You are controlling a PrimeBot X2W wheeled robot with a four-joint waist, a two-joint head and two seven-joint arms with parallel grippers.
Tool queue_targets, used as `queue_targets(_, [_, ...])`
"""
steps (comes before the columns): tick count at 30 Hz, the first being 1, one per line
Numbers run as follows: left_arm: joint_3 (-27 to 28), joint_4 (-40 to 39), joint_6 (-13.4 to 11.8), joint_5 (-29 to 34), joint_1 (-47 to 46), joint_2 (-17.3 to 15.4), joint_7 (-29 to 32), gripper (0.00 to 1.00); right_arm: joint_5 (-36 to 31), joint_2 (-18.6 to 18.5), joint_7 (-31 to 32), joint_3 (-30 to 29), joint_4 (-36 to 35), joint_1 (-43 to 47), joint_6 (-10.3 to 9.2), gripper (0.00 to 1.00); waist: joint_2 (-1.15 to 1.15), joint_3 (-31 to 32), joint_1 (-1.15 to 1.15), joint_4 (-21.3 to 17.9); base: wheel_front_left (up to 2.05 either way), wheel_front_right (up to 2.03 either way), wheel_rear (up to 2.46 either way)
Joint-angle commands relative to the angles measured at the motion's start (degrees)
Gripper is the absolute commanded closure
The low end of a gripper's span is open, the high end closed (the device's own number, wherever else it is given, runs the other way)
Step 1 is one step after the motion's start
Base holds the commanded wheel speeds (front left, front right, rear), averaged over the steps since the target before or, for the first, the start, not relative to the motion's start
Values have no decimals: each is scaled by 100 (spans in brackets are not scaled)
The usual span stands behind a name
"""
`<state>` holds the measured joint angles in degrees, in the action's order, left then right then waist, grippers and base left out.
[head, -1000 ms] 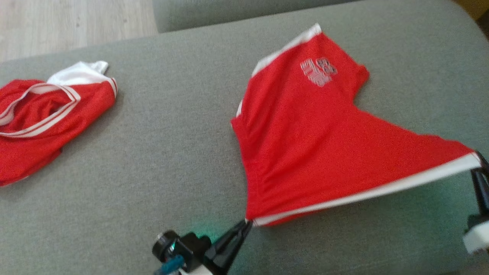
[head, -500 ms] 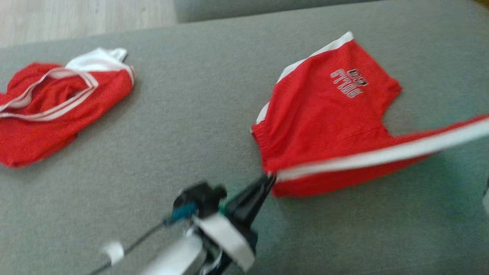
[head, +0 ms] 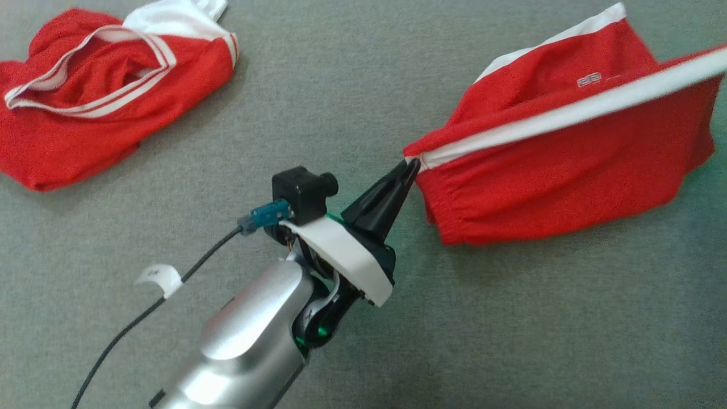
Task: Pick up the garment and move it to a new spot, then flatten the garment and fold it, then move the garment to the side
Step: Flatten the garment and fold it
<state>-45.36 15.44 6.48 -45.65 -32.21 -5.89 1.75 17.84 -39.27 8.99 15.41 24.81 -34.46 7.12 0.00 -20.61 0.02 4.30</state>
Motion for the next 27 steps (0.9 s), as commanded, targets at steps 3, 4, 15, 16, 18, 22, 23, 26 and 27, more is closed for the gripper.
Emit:
queue_targets(3, [223, -115, -23, -23, -295, 26, -44, 100, 94, -246, -145, 343, 240, -476, 36, 100, 0, -223, -2, 152, 0, 0, 0])
queue_targets(4, [229, -84, -22, -26, -338, 34, -46, 100, 114, -235, -172, 438, 356, -612, 36, 100, 0, -259, -2, 167, 0, 0, 0])
queue_targets(15, [287, 323, -81, 63, -582, 40, -196, 100, 341, 124, -714, 1197, 1426, -1701, 36, 68, 0, -500, -2, 171, 0, 0, 0])
queue_targets(16, [294, 355, -112, 92, -581, 27, -233, 100, 382, 177, -813, 1204, 1541, -1767, 36, 23, 0, -510, -2, 160, 0, 0, 0])
queue_targets(18, [317, 411, -170, 133, -564, 18, -327, 71, 479, 291, -1054, 1193, 1756, -1854, 36, 0, 0, -517, -2, 137, 0, 0, 0])
queue_targets(22, [373, 532, -334, 212, -464, 17, -574, 0, 915, 465, -1479, 1199, 2029, -1749, 36, 0, 0, -410, -2, 70, 0, 0, 0])
queue_targets(23, [376, 548, -362, 257, -433, 10, -675, 0, 1072, 485, -1576, 1177, 2061, -1674, 36, 0, 0, -365, -2, 57, 0, 0, 0])
queue_targets(26, [355, 598, -515, 524, -299, -46, -1117, 0, 1638, 495, -1738, 1141, 2084, -1311, 36, 0, 0, -176, -2, 33, 0, 0, 0])
queue_targets(27, [352, 600, -613, 650, -244, -69, -1278, 0, 1828, 480, -1727, 1158, 2064, -1162, 36, 0, 0, -118, -2, 33, 0, 0, 0])
